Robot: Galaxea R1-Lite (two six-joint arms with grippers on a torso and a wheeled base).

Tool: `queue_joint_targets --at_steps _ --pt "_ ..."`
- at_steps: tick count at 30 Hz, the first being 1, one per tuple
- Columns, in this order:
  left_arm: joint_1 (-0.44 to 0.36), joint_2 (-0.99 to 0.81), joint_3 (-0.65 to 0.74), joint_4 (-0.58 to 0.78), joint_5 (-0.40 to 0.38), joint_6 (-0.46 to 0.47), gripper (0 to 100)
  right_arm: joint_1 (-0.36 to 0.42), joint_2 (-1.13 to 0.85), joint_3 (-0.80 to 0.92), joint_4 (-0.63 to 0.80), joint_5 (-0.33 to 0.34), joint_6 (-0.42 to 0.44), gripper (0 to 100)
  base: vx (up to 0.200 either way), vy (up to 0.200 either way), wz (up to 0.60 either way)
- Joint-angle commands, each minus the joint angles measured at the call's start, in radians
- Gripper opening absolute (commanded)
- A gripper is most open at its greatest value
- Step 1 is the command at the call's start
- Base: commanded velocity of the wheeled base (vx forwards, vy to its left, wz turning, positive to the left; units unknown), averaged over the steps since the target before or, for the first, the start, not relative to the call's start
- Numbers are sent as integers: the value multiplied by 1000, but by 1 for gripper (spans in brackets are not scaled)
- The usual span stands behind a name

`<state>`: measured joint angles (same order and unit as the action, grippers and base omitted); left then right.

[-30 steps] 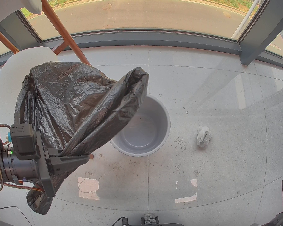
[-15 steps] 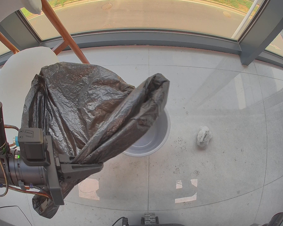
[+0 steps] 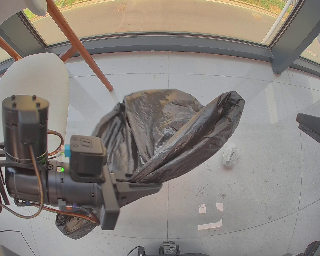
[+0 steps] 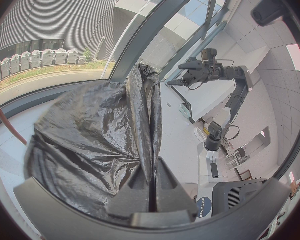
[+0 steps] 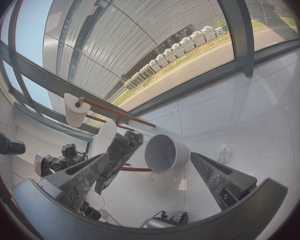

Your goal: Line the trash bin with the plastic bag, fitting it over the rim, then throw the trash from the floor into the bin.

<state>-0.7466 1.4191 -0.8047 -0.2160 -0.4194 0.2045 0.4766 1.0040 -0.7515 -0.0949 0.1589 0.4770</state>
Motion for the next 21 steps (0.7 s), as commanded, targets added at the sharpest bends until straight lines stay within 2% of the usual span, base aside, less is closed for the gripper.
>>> queue_joint_targets --at_steps 1,4,11,14,21 --pt "1 58 -8 1 11 3 0 5 80 -17 -2 4 0 100 0 0 0" --pt "19 58 15 1 60 3 0 16 107 -19 -3 4 0 100 0 0 0" --pt "89 80 33 0 91 33 0 45 113 -22 -2 4 -1 100 0 0 0" --pt "139 86 9 0 146 112 0 53 130 -51 -2 4 -1 100 0 0 0" --pt "139 129 -93 0 209 135 0 83 240 -88 -6 2 6 100 0 0 0"
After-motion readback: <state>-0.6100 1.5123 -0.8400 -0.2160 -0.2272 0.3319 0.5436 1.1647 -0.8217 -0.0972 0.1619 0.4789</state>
